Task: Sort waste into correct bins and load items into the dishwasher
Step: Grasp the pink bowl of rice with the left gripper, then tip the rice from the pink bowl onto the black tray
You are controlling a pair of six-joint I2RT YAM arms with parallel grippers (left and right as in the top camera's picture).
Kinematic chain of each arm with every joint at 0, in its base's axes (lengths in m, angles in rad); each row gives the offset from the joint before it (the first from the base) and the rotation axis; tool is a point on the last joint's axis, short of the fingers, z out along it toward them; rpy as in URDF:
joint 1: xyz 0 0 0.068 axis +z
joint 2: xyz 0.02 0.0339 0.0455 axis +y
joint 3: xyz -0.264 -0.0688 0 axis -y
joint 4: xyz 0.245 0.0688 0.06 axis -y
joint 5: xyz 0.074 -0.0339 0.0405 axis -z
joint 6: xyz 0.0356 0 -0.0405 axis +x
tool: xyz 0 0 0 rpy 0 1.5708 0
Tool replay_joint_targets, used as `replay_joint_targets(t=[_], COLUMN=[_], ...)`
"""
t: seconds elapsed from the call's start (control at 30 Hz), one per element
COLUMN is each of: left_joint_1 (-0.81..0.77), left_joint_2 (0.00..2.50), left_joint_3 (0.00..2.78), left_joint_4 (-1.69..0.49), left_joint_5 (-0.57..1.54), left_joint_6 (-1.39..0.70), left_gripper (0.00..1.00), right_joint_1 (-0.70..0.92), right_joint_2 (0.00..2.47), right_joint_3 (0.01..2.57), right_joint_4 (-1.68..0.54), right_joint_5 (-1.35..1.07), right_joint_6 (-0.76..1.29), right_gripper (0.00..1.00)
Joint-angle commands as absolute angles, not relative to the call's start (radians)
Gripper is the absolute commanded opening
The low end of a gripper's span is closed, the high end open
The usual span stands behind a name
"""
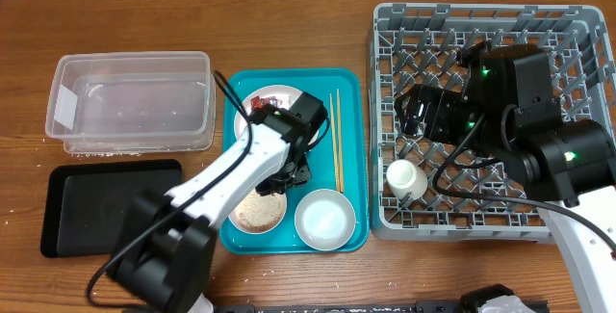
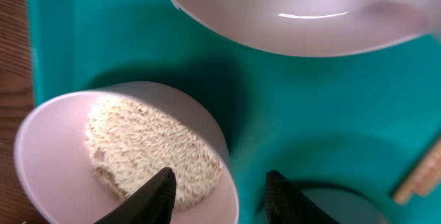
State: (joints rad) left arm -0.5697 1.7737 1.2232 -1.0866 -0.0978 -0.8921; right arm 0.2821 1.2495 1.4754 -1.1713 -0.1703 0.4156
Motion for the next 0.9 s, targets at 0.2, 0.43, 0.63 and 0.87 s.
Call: replay_joint_targets(t=[0.2, 0.43, 0.63, 0.87], left_joint_1=[-0.576, -0.538, -0.268, 0.218], left_joint_2=[1.846, 1.664, 1.461, 1.468], left_joint_3=[1.224, 1.287, 1.287, 1.246], left_joint_4=[-1.098, -1.229, -1.285, -1.319], left_joint_5=[-0.062, -0.068, 0.104, 0.739], left_joint_6=[-0.913, -0.757, -0.418, 0.095], left_gripper=[0.04, 0.04, 0.04, 0.04], right_joint_1=[0.279, 0.279, 0.279, 0.279], right_joint_2=[1.247, 1.248, 1.248, 1.248], right_joint_3=[1.494, 1.494, 1.494, 1.494], right_joint_4=[-1.168, -1.165, -1.164, -1.161], right_joint_5=[-0.177, -0.177, -0.177, -0.177], right_joint_6=[0.419, 0.419, 0.420, 0.420], right_gripper=[1.00, 1.00, 1.00, 1.00])
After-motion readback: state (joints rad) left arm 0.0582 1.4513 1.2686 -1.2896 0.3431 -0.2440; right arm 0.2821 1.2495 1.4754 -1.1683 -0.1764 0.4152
